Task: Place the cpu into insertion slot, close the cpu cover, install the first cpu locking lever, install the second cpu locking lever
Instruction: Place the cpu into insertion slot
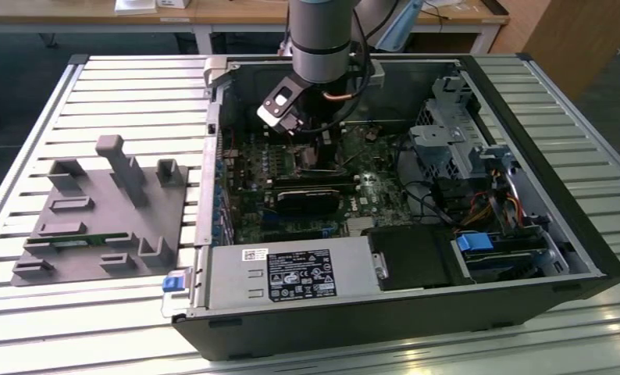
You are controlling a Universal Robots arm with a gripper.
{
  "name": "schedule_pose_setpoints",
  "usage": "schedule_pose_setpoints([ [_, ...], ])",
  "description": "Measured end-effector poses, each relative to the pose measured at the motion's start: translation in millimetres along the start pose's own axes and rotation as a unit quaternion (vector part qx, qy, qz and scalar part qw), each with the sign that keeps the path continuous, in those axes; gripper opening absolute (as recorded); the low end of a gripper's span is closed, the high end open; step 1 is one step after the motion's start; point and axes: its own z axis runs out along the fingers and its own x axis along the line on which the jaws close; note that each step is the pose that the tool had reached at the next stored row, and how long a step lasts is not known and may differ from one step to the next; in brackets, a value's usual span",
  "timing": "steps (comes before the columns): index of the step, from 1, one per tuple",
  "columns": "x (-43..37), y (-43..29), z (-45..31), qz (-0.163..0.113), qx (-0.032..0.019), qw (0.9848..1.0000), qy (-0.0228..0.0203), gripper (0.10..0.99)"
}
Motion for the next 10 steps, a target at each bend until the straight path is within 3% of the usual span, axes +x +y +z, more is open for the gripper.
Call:
schedule_pose_setpoints([
  [10, 3.1, -0.2, 5.0, 0.003, 0.0003, 1.0000, -0.0001, 0.541],
])
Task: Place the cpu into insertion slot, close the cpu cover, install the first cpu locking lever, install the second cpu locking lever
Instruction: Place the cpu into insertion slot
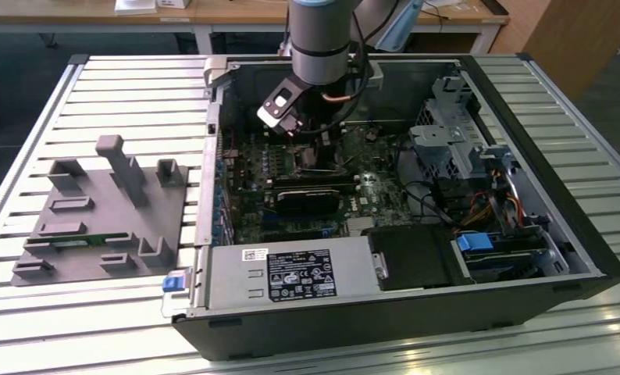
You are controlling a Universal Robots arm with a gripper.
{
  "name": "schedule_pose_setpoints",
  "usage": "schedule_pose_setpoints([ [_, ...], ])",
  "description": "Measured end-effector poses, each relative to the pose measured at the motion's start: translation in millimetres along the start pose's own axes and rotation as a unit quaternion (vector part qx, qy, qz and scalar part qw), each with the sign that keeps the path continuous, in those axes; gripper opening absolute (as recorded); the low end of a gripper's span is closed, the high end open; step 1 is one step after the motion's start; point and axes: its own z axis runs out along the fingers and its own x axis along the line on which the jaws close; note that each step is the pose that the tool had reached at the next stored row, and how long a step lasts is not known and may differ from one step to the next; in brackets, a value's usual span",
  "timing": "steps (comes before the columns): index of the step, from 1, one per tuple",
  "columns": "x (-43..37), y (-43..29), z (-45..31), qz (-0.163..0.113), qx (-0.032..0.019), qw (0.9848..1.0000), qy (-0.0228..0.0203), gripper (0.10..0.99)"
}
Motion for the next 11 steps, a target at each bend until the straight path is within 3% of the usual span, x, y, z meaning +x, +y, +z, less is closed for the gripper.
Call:
schedule_pose_setpoints([
  [11, 2.9, -0.3, 4.9, 0.000, 0.0009, 1.0000, 0.0000, 0.541],
])
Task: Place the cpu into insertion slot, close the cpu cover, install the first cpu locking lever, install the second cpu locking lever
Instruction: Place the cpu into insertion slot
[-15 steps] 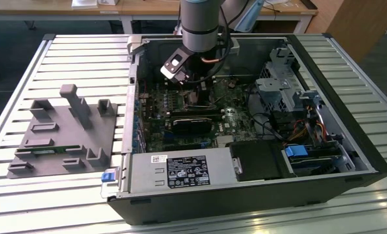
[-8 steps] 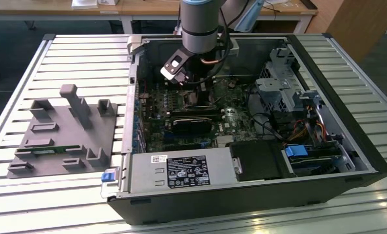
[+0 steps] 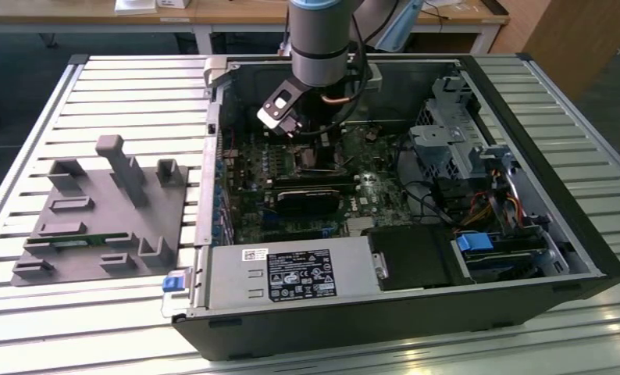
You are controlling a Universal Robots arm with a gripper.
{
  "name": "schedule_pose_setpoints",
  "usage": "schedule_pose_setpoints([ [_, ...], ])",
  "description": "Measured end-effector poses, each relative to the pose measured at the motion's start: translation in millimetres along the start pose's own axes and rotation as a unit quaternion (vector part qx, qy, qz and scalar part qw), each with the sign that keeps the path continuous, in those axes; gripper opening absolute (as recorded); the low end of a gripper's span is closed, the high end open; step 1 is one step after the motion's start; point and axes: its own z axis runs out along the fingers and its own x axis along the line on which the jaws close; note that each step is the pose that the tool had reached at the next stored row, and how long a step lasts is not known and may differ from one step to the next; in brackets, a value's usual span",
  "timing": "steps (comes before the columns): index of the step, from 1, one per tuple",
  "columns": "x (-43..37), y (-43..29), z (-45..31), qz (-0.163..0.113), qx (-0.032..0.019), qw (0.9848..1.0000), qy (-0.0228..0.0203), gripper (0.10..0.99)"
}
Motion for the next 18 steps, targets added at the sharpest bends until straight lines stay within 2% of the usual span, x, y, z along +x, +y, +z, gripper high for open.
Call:
schedule_pose_setpoints([
  [13, 1.0, -0.1, 2.3, 0.001, 0.0004, 1.0000, -0.0001, 0.541],
  [15, 1.1, -0.1, 2.3, 0.001, 0.0003, 1.0000, -0.0001, 0.553],
  [16, 1.1, -0.1, 2.3, 0.001, 0.0003, 1.0000, -0.0001, 0.616],
  [18, 1.0, -0.1, 2.3, 0.001, 0.0003, 1.0000, -0.0001, 0.616],
])
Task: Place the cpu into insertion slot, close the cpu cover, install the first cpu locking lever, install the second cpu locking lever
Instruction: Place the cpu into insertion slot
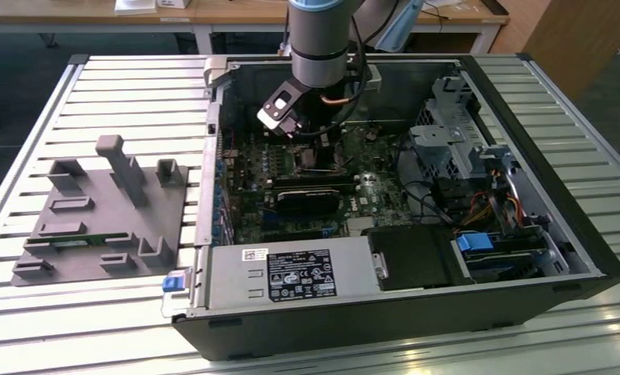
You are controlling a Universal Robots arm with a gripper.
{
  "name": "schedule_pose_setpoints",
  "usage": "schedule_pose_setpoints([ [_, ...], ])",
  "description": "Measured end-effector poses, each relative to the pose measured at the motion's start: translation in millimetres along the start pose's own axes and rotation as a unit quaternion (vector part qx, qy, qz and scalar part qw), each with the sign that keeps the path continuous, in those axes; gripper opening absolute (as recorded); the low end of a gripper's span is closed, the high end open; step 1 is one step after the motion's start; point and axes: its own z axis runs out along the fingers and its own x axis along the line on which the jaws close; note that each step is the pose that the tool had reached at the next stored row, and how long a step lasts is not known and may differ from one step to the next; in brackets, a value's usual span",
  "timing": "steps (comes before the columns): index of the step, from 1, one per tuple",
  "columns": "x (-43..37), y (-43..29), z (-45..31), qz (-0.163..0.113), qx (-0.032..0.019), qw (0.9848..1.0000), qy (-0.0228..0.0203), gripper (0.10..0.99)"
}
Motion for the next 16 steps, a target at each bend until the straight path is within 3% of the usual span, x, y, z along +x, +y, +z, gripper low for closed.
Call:
schedule_pose_setpoints([
  [7, 0.0, 0.5, 0.1, 0.000, 0.0000, 1.0000, 0.0000, 0.616],
  [9, 0.0, 0.5, -0.2, 0.000, 0.0001, 1.0000, -0.0001, 0.600],
  [10, 0.0, 0.6, -0.5, 0.000, 0.0000, 1.0000, -0.0001, 0.541],
  [16, 0.0, 0.8, -2.6, 0.000, 0.0000, 1.0000, 0.0001, 0.541],
])
